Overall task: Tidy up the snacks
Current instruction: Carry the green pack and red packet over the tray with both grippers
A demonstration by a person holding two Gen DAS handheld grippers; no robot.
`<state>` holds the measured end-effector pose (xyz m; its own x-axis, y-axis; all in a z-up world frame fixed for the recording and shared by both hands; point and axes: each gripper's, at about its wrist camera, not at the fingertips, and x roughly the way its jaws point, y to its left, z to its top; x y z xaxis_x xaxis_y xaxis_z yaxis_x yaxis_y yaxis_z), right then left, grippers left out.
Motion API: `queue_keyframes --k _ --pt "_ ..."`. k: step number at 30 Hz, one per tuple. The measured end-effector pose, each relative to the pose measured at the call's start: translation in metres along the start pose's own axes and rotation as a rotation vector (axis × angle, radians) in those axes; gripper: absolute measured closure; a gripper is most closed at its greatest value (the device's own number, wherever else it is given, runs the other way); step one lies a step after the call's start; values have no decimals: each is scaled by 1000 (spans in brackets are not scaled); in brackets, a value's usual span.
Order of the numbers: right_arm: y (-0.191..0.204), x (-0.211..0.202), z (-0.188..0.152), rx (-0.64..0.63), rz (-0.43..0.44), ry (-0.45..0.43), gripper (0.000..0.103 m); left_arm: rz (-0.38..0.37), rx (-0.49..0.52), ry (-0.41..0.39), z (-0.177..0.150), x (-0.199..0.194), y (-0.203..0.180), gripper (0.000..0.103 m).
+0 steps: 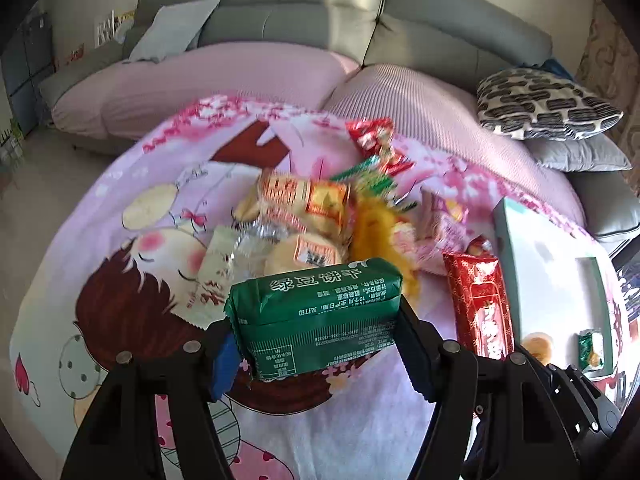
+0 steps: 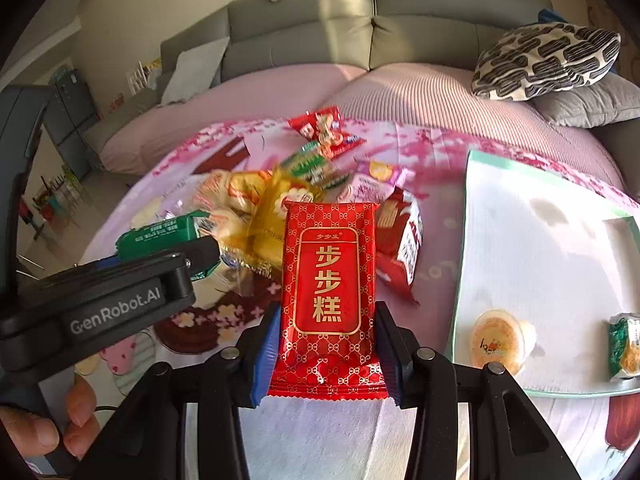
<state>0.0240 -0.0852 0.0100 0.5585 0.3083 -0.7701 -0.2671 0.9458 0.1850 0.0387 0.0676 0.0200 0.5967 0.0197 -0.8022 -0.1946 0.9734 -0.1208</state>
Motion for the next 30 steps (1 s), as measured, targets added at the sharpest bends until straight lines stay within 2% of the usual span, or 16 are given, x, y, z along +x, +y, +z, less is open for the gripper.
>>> queue_keyframes --k 7,14,21,30 --pt "-2 -9 5 8 10 -21 56 -4 14 -31 5 -12 -7 33" --pt "-20 -20 7 51 -5 -47 56 -26 56 -59 8 -20 -26 33" --pt "-64 -38 9 137 -62 -83 56 -57 113 -71 9 -24 -58 33" --pt "-137 -67 4 286 -185 -129 56 -121 222 -68 3 -25 -110 33"
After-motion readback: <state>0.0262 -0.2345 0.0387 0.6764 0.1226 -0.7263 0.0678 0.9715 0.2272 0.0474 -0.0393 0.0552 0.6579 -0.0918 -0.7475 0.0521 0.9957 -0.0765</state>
